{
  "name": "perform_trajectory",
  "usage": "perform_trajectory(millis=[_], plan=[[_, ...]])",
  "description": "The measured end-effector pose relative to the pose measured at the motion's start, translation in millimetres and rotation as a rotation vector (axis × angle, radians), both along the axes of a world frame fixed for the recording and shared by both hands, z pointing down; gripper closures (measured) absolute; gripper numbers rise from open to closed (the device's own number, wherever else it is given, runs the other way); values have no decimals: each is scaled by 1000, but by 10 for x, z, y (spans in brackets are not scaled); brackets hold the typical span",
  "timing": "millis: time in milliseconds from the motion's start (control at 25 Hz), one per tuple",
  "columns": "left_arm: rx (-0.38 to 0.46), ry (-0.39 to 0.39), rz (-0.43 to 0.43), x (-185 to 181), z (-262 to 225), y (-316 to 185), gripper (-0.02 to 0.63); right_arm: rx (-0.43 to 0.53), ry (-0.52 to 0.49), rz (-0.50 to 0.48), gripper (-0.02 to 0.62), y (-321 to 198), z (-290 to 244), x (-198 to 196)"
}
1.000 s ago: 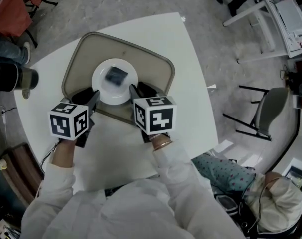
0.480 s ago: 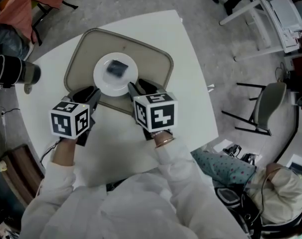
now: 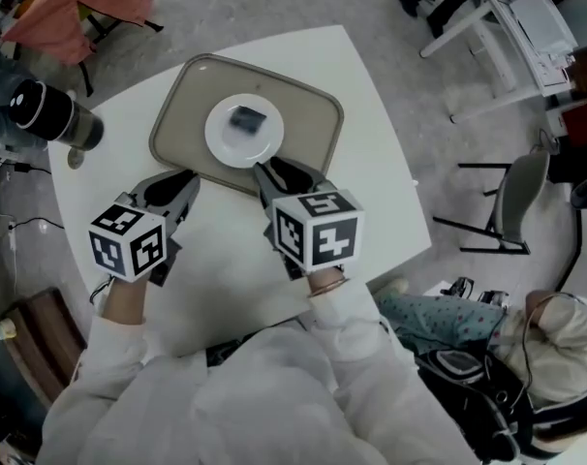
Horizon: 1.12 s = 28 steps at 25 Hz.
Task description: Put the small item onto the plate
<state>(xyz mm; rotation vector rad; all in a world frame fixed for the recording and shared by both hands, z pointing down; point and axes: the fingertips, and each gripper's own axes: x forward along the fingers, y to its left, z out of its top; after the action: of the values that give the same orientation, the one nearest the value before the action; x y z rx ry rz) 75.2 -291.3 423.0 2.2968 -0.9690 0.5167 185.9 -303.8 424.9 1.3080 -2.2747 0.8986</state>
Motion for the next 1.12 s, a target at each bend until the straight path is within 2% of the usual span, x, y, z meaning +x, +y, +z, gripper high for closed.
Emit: perform_trajectory(millis=[120, 160, 200, 280, 400, 760, 920, 1120], plan=[[51, 59, 15, -143, -200, 162, 580, 47, -12, -25, 490, 173, -161, -191], [67, 61, 22, -194, -255, 225, 583, 63, -17, -34, 507, 242, -216, -256], [81, 60, 35, -240, -303, 292, 588, 80, -28, -46, 560, 316, -275, -326], [101, 57, 73, -326, -380, 425, 595, 114, -47, -68, 578, 454, -393, -476], [125, 55, 118, -494, -500, 603, 597, 160, -48, -78, 580, 632, -543, -689], [225, 71, 173, -1092, -923, 1070, 597, 305, -41, -83, 580, 1208, -1075, -1292], [263, 103, 173, -1287, -1177, 1437, 597, 338, -124, -72, 580, 1582, -1264, -1557], [320, 153, 153, -1417, -1403, 1753, 597, 401, -116, -78, 580, 1894, -1490, -1801]])
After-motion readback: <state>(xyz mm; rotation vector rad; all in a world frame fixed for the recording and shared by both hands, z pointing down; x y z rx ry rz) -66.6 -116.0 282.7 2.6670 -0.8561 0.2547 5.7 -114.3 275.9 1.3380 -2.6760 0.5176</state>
